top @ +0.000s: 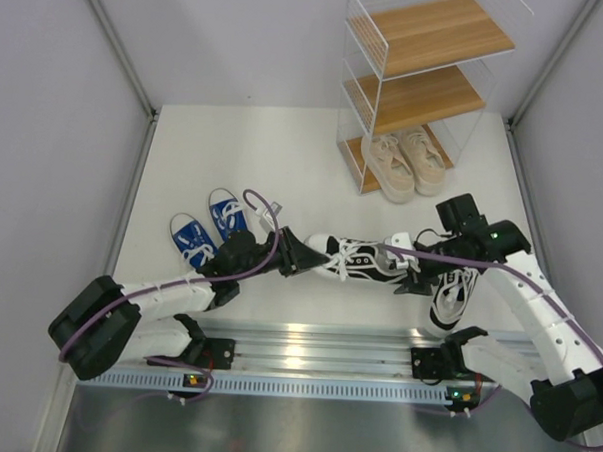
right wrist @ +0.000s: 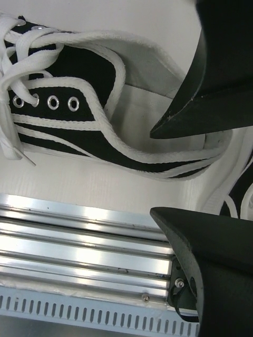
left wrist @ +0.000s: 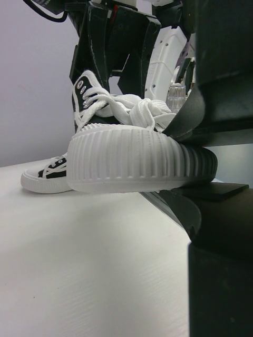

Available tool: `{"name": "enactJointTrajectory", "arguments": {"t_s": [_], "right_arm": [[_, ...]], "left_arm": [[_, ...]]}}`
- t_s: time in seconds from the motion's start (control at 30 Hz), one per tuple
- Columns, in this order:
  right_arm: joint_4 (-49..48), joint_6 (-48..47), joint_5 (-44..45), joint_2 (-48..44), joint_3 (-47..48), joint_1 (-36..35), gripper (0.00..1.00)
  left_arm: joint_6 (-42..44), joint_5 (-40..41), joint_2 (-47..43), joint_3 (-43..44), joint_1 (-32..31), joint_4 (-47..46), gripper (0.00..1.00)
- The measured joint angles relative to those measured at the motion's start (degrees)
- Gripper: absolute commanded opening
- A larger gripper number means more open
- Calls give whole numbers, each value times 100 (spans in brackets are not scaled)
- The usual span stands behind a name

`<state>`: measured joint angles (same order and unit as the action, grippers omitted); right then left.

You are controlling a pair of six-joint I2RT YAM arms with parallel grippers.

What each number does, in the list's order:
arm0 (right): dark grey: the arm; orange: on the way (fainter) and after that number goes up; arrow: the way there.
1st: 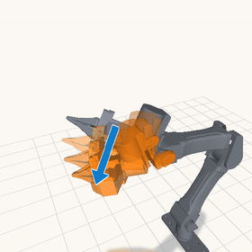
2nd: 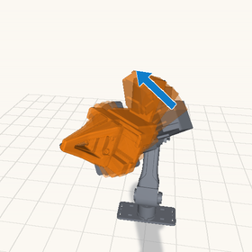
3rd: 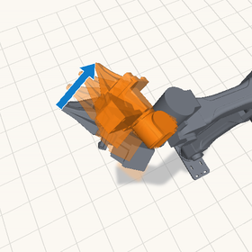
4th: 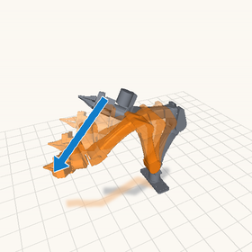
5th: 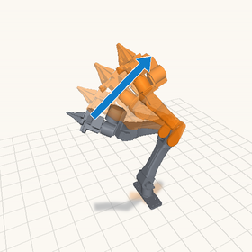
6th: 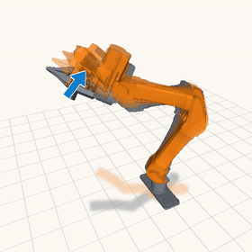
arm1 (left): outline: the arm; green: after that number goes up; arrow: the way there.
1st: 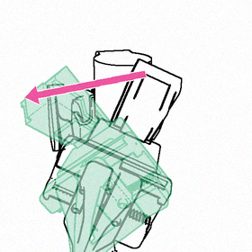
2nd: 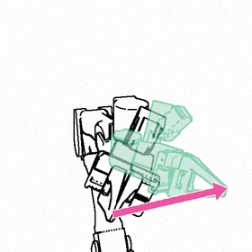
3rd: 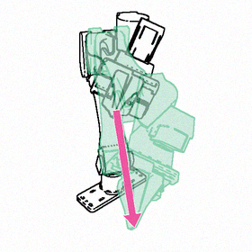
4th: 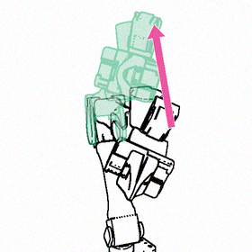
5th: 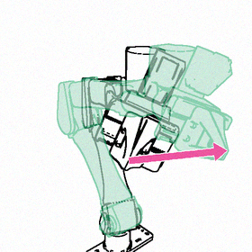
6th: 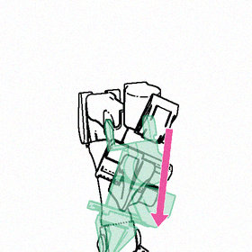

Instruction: Place and organize the shoes onto the shoe shelf

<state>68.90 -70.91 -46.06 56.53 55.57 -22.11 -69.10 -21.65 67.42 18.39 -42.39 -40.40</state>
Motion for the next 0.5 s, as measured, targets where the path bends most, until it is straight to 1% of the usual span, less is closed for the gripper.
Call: {"name": "enactJointTrajectory", "arguments": {"t_s": [0.07,0.1,0.17,0.2,0.27,0.3,0.4,0.43,0.5], "right_arm": [[-59,-7,103,37,-48,-46,45],[-63,-4,149,50,-66,-83,40],[-74,-26,229,61,-83,-166,33],[-81,-55,254,63,-83,-199,24],[-85,-122,310,68,-83,-258,14],[-76,-146,337,85,-83,-284,0],[-50,-205,380,173,-81,-332,0],[-39,-212,385,201,-76,-337,0],[-22,-195,391,225,-48,-339,0]], "left_arm": [[0,2,-13,0,0,4,0],[0,2,-13,0,0,11,0],[2,0,-13,0,0,11,0],[2,-7,-13,0,-2,13,0],[4,-37,-13,0,-2,13,0],[7,-46,-13,2,-4,13,0],[28,-46,-13,2,-2,28,0],[31,-44,-13,2,-2,48,4],[31,-28,-13,2,-2,59,19]]}}
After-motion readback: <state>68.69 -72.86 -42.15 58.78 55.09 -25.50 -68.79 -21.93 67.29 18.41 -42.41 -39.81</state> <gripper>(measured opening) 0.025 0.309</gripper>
